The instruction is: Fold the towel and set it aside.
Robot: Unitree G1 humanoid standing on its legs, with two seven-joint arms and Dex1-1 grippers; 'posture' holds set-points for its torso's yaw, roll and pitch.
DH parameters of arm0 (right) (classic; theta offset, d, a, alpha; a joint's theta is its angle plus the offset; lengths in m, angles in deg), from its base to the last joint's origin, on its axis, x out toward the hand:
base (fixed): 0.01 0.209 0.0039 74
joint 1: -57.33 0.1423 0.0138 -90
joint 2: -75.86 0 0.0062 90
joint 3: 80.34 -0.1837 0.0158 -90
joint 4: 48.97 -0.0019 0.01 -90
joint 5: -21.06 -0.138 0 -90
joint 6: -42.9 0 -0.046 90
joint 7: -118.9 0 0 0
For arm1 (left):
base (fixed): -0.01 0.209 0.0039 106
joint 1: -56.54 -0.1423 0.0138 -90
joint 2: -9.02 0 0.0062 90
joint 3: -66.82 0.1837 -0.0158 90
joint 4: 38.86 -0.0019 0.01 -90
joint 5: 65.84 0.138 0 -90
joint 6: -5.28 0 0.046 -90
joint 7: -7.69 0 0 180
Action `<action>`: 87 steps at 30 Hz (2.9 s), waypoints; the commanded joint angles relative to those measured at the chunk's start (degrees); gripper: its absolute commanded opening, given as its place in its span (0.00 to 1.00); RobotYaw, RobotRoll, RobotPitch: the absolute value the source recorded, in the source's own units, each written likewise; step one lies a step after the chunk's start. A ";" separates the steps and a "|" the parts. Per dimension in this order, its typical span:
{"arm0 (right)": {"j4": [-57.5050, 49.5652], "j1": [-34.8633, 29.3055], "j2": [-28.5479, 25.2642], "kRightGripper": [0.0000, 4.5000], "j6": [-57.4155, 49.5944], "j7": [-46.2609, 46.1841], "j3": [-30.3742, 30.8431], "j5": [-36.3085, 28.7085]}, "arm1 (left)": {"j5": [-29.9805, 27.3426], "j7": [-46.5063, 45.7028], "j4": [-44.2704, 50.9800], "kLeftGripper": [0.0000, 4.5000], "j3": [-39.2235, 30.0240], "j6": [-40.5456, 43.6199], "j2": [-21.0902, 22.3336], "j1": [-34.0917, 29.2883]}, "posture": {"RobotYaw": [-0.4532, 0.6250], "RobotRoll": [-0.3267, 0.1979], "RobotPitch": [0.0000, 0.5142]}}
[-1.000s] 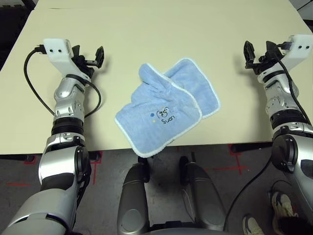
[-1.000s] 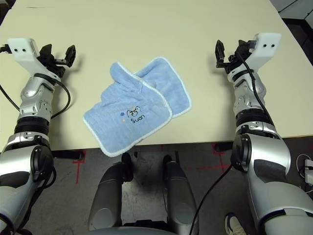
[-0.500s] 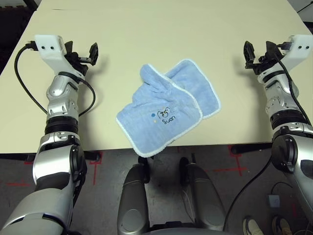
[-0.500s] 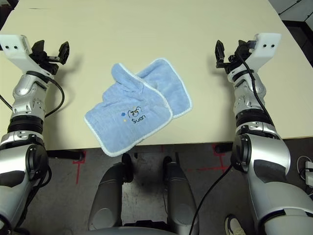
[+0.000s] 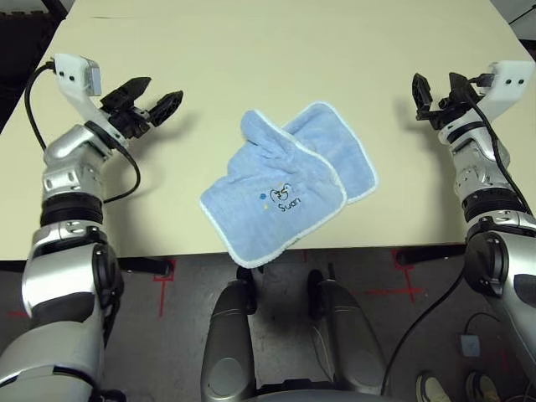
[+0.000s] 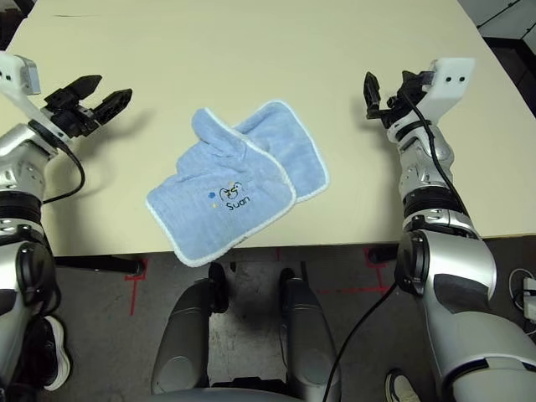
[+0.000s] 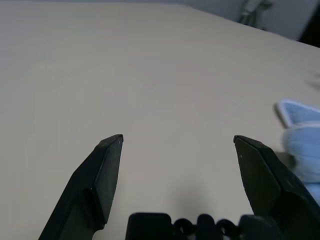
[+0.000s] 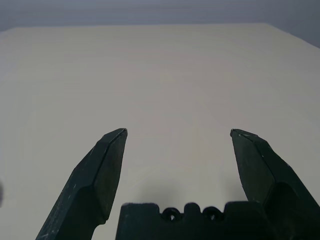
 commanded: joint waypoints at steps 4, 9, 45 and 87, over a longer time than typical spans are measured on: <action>-1.46 0.26 -4.20 1.00 -6.96 8.75 2.20 0.80 | 3.37 12.26 -0.22 1.00 5.32 -1.30 1.72 1.15 | 0.41 0.62 0.65; -0.80 3.67 -5.14 1.00 -11.65 14.86 3.78 0.99 | 5.32 18.99 2.52 1.00 8.05 -9.21 2.64 -1.50 | 0.41 0.62 0.66; 10.02 21.26 3.16 1.00 -18.02 21.30 19.82 18.34 | -0.15 11.76 20.87 1.00 4.87 -2.22 1.92 -11.34 | 0.48 0.62 0.76; 12.15 19.75 4.86 1.00 -20.85 21.32 24.93 25.54 | -3.60 7.99 33.24 1.00 4.17 4.72 3.03 -17.55 | 0.54 0.62 0.84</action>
